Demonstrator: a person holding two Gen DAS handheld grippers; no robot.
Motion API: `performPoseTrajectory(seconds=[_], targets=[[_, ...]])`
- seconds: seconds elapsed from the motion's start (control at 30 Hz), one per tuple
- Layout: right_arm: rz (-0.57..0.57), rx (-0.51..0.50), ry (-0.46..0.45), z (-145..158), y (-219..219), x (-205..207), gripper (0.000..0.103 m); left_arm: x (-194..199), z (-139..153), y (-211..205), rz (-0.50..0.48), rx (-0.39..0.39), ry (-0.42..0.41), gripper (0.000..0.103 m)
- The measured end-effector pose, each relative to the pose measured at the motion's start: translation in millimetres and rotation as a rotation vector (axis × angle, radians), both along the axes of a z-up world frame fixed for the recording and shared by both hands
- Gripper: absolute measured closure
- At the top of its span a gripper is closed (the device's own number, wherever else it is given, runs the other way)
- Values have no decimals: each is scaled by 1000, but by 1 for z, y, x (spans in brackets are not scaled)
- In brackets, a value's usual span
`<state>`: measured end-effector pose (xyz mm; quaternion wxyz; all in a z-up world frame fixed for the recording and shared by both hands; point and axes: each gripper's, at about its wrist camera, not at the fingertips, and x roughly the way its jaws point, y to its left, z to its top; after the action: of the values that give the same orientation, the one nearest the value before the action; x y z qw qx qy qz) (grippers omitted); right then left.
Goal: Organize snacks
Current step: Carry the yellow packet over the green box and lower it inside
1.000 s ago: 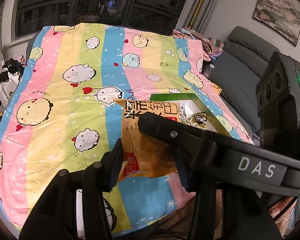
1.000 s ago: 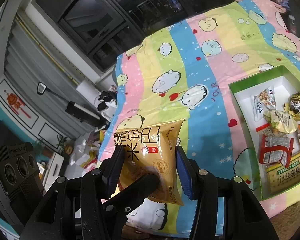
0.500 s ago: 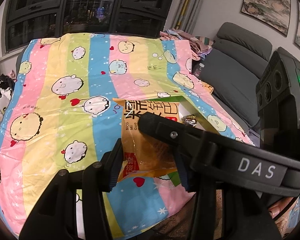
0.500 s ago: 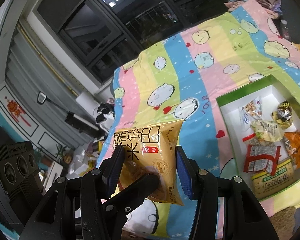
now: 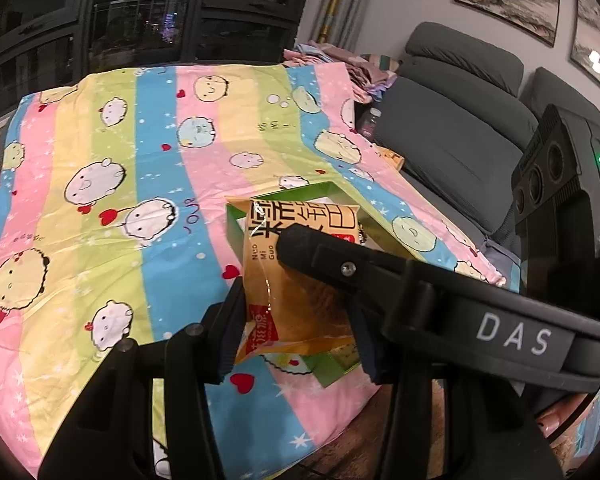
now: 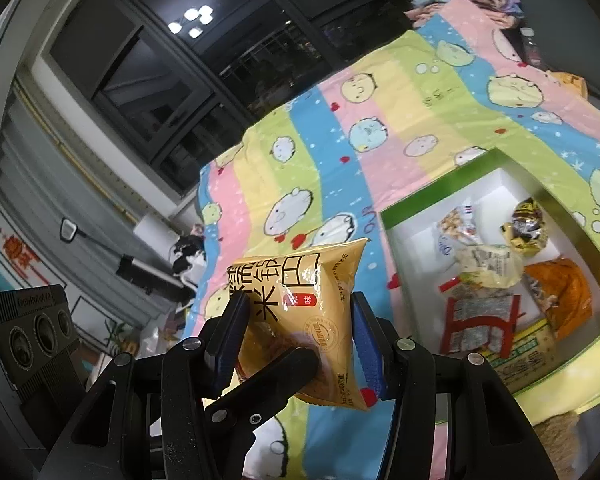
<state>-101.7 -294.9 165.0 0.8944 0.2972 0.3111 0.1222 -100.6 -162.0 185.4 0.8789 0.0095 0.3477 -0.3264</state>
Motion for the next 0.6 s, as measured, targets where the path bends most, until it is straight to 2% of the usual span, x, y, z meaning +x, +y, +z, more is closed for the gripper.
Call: performPoseTrajectory(seconds=[0.6], targets=[[-98, 33, -5, -7, -60, 12, 50, 24, -3, -62, -90, 16, -2, 55]])
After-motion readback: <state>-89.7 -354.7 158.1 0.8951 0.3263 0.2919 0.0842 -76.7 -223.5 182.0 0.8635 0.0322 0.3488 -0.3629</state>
